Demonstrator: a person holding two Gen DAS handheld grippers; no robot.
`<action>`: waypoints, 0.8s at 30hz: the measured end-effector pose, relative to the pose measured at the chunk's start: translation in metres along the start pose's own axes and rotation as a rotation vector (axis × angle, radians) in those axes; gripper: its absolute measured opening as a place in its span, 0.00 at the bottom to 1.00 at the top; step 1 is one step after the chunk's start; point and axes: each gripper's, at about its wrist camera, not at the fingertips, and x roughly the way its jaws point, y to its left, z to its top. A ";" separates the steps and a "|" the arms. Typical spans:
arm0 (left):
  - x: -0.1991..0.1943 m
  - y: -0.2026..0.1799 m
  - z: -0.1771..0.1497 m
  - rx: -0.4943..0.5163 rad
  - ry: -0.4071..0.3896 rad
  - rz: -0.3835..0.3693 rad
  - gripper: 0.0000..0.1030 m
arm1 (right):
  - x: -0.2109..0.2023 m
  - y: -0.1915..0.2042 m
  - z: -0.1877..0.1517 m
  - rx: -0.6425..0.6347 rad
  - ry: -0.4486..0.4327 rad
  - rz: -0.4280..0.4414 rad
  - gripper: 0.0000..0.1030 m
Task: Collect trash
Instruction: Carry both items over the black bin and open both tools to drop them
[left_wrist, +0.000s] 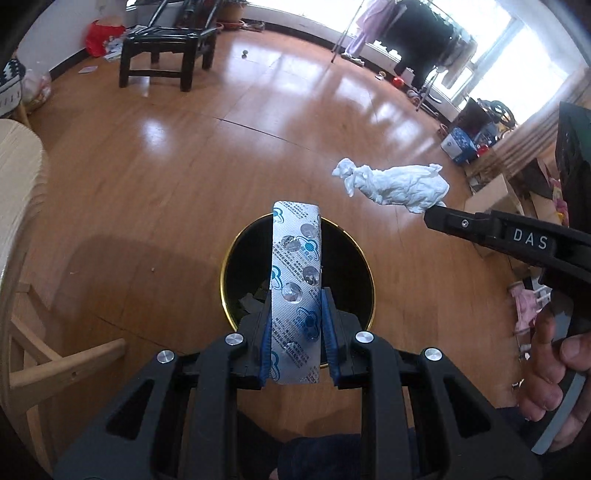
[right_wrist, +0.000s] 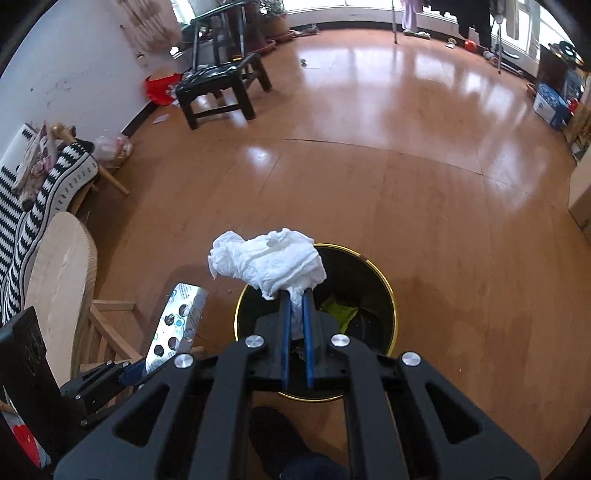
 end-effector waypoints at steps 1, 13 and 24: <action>0.001 -0.001 0.002 0.002 0.003 -0.004 0.22 | 0.000 -0.001 -0.001 0.002 0.001 -0.002 0.07; 0.015 -0.013 0.006 0.021 0.034 0.001 0.63 | -0.002 -0.002 0.000 0.029 0.018 0.009 0.08; 0.000 -0.003 0.006 -0.013 0.000 0.013 0.78 | -0.013 0.001 0.005 0.037 -0.029 0.011 0.70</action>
